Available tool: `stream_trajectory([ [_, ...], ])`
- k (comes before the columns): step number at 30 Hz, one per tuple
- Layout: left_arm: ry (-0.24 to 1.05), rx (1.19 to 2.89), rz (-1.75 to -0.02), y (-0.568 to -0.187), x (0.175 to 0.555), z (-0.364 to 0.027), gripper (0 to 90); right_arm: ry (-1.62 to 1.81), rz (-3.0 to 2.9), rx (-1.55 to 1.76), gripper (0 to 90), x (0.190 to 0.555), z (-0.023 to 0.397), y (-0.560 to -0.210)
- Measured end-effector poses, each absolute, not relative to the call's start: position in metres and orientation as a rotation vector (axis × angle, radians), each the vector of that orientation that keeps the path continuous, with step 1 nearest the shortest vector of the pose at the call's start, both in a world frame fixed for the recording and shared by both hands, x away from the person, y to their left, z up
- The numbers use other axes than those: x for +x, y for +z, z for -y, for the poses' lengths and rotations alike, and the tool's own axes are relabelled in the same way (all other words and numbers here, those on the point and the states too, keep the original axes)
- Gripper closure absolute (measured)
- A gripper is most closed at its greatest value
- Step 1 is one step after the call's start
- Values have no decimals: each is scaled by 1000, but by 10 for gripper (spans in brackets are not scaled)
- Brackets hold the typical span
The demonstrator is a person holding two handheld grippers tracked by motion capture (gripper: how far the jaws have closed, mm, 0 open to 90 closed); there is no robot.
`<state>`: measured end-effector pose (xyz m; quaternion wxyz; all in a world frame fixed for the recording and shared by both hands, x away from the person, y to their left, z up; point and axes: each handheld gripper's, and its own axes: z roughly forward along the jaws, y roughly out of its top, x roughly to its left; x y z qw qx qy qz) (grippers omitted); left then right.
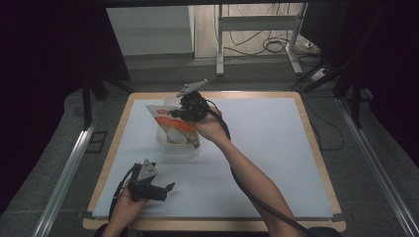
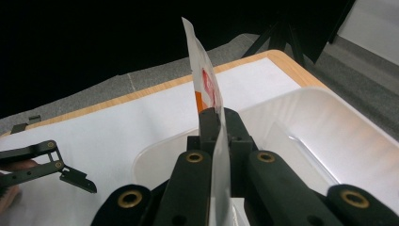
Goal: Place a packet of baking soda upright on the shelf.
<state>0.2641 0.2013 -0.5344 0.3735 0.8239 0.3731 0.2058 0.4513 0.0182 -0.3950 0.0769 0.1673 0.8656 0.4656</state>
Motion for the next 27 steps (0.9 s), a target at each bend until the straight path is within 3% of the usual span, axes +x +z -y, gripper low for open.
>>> stream_trajectory([
  [24,530,2122,-959,-535,264,-200,15,1296,-2585,568,876,452,18,-424],
  [27,529,2121,-959,-535,265,-200,15,1287,-2595,559,807,450,18,-421],
])
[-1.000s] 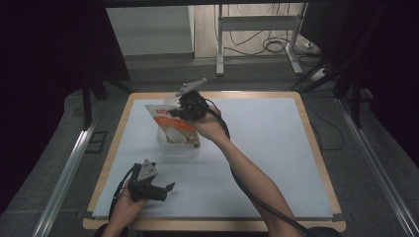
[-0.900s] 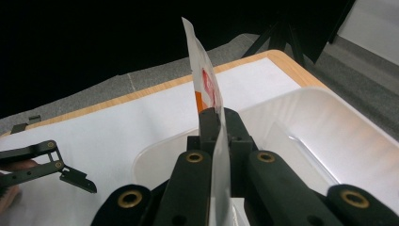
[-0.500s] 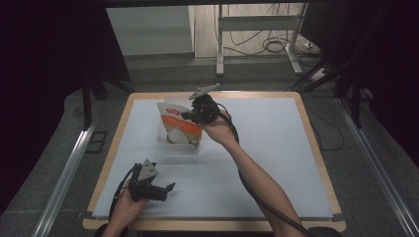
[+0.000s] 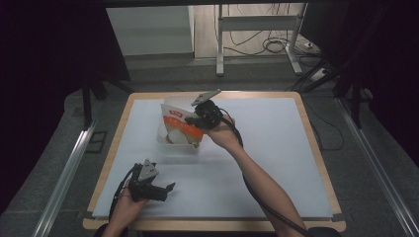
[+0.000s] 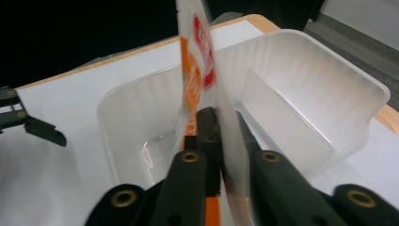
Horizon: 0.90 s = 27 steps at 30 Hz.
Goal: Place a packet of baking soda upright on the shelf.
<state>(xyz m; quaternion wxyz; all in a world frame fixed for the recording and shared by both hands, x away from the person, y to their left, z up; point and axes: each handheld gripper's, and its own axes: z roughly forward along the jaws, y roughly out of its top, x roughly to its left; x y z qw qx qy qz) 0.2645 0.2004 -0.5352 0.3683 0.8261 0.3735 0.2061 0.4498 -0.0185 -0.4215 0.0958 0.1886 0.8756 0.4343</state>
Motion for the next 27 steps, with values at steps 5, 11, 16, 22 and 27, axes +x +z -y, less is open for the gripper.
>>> stream_trajectory([
  [5,527,2120,-960,-535,265,-201,15,1262,-2548,553,421,438,25,-412],
  [11,535,2130,-954,-535,264,-199,15,1225,-2466,626,91,421,50,-415],
  [16,532,2128,-960,-535,264,-199,15,1202,-2484,659,60,407,79,-420],
  [22,527,2124,-963,-535,264,-199,15,1212,-2494,683,50,388,110,-425],
  [27,531,2127,-961,-535,264,-198,14,1220,-2492,726,46,371,136,-436],
])
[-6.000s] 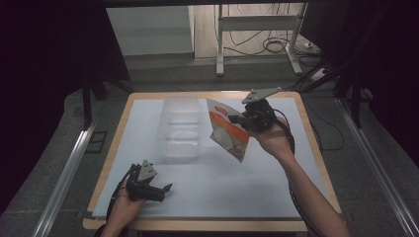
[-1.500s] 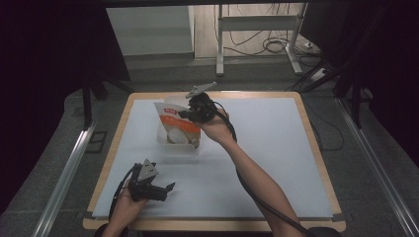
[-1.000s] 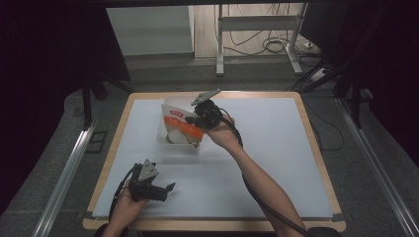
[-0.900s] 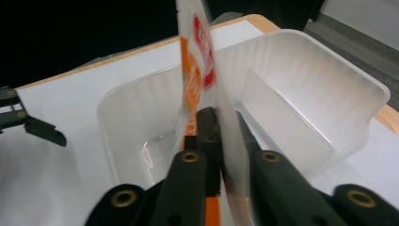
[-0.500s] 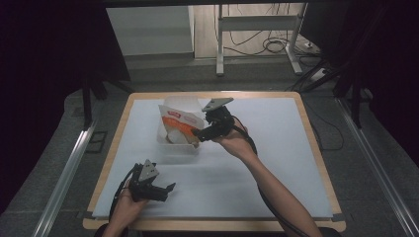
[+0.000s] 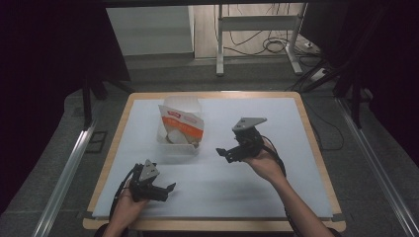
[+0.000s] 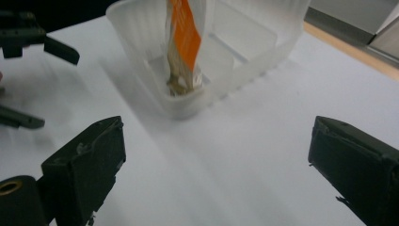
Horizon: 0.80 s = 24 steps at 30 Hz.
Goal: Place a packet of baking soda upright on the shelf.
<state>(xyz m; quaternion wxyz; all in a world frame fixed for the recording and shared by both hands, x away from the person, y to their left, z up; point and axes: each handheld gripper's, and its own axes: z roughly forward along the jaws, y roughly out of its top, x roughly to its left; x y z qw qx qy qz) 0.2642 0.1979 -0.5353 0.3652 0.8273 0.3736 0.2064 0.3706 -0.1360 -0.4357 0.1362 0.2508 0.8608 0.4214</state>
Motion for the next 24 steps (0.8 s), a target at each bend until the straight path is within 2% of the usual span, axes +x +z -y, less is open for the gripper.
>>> stream_trajectory([
  [17,531,2126,-959,-535,263,-197,13,1155,-2410,792,40,310,214,-471],
  [24,535,2131,-962,-536,263,-197,14,1032,-2429,832,41,301,235,-494],
])
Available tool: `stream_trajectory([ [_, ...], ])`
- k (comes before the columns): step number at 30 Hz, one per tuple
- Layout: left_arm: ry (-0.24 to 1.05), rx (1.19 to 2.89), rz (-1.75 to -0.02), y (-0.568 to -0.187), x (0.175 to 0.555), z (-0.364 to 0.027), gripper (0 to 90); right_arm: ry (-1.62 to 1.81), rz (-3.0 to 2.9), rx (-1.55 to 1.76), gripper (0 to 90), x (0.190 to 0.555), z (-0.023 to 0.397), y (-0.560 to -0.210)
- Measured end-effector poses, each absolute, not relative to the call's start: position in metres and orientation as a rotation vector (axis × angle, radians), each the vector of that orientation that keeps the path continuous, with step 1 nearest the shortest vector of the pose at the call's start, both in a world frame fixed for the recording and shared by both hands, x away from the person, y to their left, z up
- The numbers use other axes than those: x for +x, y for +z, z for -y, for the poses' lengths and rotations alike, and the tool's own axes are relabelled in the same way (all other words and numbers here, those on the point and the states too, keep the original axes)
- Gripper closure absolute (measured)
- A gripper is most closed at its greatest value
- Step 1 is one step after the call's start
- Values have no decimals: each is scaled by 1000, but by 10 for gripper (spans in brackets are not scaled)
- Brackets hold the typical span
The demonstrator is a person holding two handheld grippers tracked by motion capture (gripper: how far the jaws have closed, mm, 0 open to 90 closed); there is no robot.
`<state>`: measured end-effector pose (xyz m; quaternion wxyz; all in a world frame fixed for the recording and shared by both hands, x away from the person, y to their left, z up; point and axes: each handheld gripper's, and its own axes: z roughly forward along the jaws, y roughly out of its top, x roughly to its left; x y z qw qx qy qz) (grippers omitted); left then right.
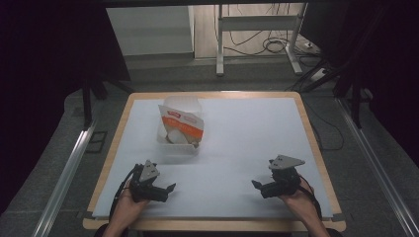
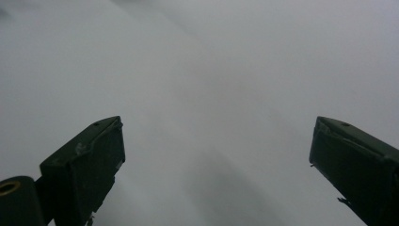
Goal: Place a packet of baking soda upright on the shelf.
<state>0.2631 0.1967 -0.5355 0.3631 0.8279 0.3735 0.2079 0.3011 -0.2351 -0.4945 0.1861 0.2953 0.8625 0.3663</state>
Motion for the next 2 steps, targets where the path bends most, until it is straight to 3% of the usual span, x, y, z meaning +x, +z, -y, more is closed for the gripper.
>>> stream_trajectory([
  [2,537,2137,-959,-535,263,-197,15,1041,-2421,816,39,304,236,-495],
])
